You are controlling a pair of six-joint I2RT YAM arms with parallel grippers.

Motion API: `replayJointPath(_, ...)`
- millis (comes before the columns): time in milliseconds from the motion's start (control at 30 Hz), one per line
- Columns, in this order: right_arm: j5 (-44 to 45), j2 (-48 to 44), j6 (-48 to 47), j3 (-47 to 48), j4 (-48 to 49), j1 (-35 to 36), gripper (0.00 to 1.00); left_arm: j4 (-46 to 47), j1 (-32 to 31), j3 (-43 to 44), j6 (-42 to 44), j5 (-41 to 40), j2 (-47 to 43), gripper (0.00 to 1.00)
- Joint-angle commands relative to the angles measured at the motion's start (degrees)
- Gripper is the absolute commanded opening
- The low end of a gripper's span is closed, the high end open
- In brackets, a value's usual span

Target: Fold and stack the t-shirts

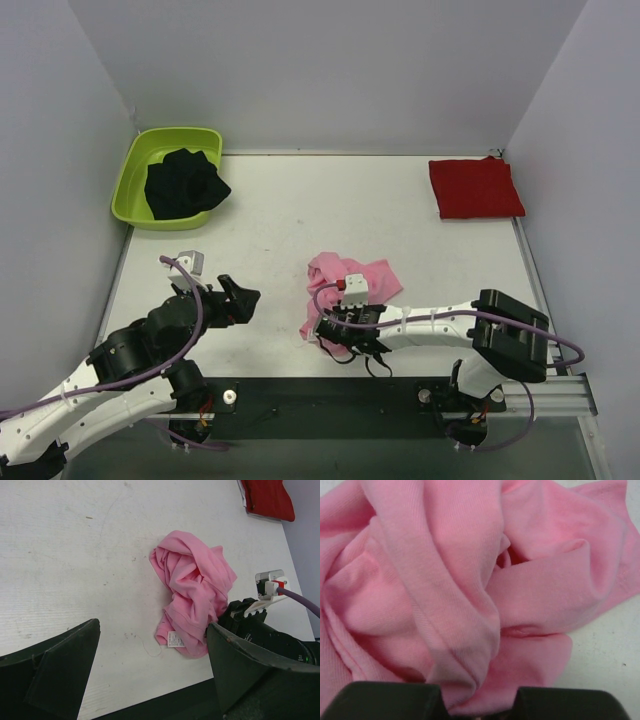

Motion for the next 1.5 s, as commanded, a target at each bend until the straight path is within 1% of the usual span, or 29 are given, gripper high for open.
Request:
replayJointPath(0,0.5,1.4,-2.4,0.5,-1.4,-2.3,0.00,-1.0,0.0,2.4,0.8,-0.9,0.6,0.97)
replayJointPath(167,0.3,1.0,-4.0,0.4,-1.1,-3.0,0.00,-1.0,0.0,1.8,0.5,-0.8,0.3,0.97)
replayJointPath(267,1.7,-1.2,-6.2,2.7,-3.0,-3.0,0.00,-0.6,0.1,1.3,0.4,-0.7,0.2,0.97)
replayJointPath(300,2.4,-3.2,-7.4,3.9,-3.7,-3.1,0.00,-0.3,0.1,1.3,0.4,-0.7,0.2,0.97)
replayJointPath(367,4.5,-5.1,-13.7,7.2,-5.4,-5.1,0.00,0.6,0.1,1.1,0.9,-0.8,0.7,0.97)
replayJointPath(433,3.2,-6.8,-18.9,15.3,-6.3,-8.5,0.00,1.2,0.0,1.5,1.3,-1.0,1.7,0.97)
replayJointPath(467,2.5,-7.0,-23.6,19.1,-7.0,-9.3,0.00,1.8,0.0,1.7,1.4,-0.9,2.2,0.97)
replayJointPath(500,2.2,-7.3,-25.8,26.2,-8.6,-9.5,0.00,2.1,0.0,2.0,1.5,-0.9,3.0,0.97)
replayJointPath(567,2.2,-8.3,-30.8,33.8,-10.9,-9.0,0.00,2.5,0.0,2.6,1.5,-0.6,3.4,0.97)
replayJointPath(600,2.1,-9.0,-32.4,39.8,-12.6,-8.8,0.00,2.5,0.1,2.7,1.6,-0.4,3.4,0.97)
replayJointPath(733,4.6,-14.1,-37.2,49.1,-17.2,-6.4,0.00,2.3,0.1,2.6,1.6,-0.6,2.5,0.97)
replayJointPath(767,5.1,-15.5,-37.5,49.7,-18.4,-5.8,0.00,2.6,0.0,2.5,1.6,-0.5,2.3,0.97)
replayJointPath(867,9.7,-23.5,-35.5,45.7,-22.9,-3.9,0.00,3.3,0.1,2.1,1.7,-0.3,1.6,0.97)
replayJointPath(900,13.1,-28.1,-34.5,43.8,-26.0,-3.9,0.00,3.6,0.0,2.0,2.0,-0.3,1.6,0.97)
replayJointPath(933,15.6,-30.4,-30.9,41.4,-28.1,-3.9,0.00,4.0,0.1,2.0,2.1,-0.2,1.7,0.97)
replayJointPath(967,17.5,-35.0,-28.5,37.2,-30.6,-3.9,0.00,4.7,0.0,1.8,2.3,-0.2,1.8,0.97)
replayJointPath(1000,21.5,-37.4,-25.9,34.7,-36.3,-4.2,0.00,5.2,0.0,1.8,2.6,0.0,2.3,0.97)
replayJointPath(1033,23.0,-39.8,-18.9,32.8,-39.6,-4.3,0.00,5.6,0.0,1.7,2.9,0.5,2.8,0.97)
replayJointPath(1067,24.3,-44.2,-15.7,29.3,-43.1,-4.5,0.00,6.6,0.0,1.7,3.0,0.6,3.1,0.97)
replayJointPath(1100,25.3,-46.0,-11.8,27.9,-49.8,-4.6,0.00,7.0,0.0,1.6,3.2,0.8,4.2,0.97)
replayJointPath(1133,26.0,-47.6,-6.2,26.8,-53.1,-5.4,0.00,8.3,0.0,1.4,3.3,1.5,4.6,0.97)
replayJointPath(1167,26.1,-49.6,-3.0,25.5,-56.2,-5.9,0.00,9.2,0.0,1.3,3.3,2.0,5.2,0.97)
replayJointPath(1200,25.8,-50.1,-0.5,24.0,-62.0,-6.4,0.00,10.1,0.1,1.0,3.3,2.7,6.5,0.97)
replayJointPath(1267,24.9,-49.8,6.6,22.7,-66.8,-6.8,0.00,12.8,0.1,0.4,3.3,4.7,8.5,0.97)
replayJointPath(1300,24.5,-49.7,7.4,21.8,-68.5,-6.8,0.00,13.6,0.1,0.2,3.3,5.3,9.2,0.97)
replayJointPath(1367,23.8,-48.9,8.8,21.4,-68.0,-6.8,0.00,16.0,0.1,-0.1,3.3,6.9,11.6,0.97)
replayJointPath(1400,23.8,-48.4,7.9,21.8,-66.9,-6.8,0.06,16.9,0.0,-0.2,3.3,7.5,12.5,0.97)
replayJointPath(1433,23.7,-48.0,6.7,22.1,-65.5,-6.8,0.18,18.5,0.1,-0.2,3.3,8.7,13.2,0.97)
replayJointPath(1467,23.6,-46.7,4.2,22.6,-62.7,-6.8,0.42,19.3,0.0,-0.1,3.3,9.3,14.9,0.97)
